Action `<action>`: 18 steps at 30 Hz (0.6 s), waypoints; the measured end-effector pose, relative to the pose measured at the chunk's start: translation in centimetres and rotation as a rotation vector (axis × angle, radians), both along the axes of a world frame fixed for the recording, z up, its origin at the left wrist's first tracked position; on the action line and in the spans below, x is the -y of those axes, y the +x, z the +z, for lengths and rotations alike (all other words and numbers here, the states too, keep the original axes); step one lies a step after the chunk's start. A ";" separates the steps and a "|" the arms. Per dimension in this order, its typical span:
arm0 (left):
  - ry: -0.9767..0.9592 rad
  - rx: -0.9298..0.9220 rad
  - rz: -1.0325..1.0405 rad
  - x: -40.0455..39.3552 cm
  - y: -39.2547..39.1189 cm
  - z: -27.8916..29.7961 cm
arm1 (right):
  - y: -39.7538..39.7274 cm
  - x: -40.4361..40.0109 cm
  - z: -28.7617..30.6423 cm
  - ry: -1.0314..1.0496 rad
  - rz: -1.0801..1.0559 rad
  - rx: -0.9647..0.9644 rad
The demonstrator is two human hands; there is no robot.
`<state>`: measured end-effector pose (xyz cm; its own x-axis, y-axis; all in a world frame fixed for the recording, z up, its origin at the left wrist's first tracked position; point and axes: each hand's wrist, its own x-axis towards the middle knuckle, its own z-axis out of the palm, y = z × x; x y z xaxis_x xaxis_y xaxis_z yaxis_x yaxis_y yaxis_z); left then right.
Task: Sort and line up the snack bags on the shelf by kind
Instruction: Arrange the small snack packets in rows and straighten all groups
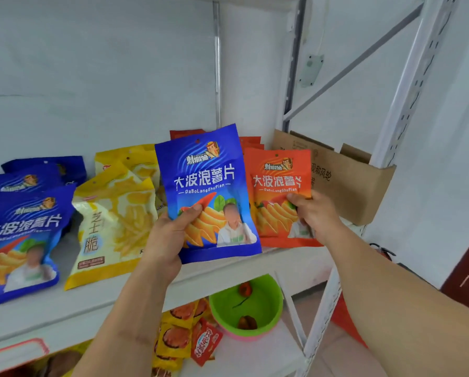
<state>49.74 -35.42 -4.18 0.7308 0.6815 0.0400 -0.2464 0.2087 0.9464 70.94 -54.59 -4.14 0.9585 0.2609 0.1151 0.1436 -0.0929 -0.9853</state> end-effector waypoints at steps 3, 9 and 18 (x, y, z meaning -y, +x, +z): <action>-0.022 0.013 0.081 1.9 2.4 0.0 | 3.8 0.1 -0.3 -0.030 0.088 -0.003; -0.055 0.015 0.220 6.0 5.9 0.5 | 10.4 0.8 -0.5 -0.068 0.252 -0.032; -0.013 -0.042 0.345 8.7 8.4 0.7 | 14.7 -0.2 -2.1 -0.091 0.402 0.015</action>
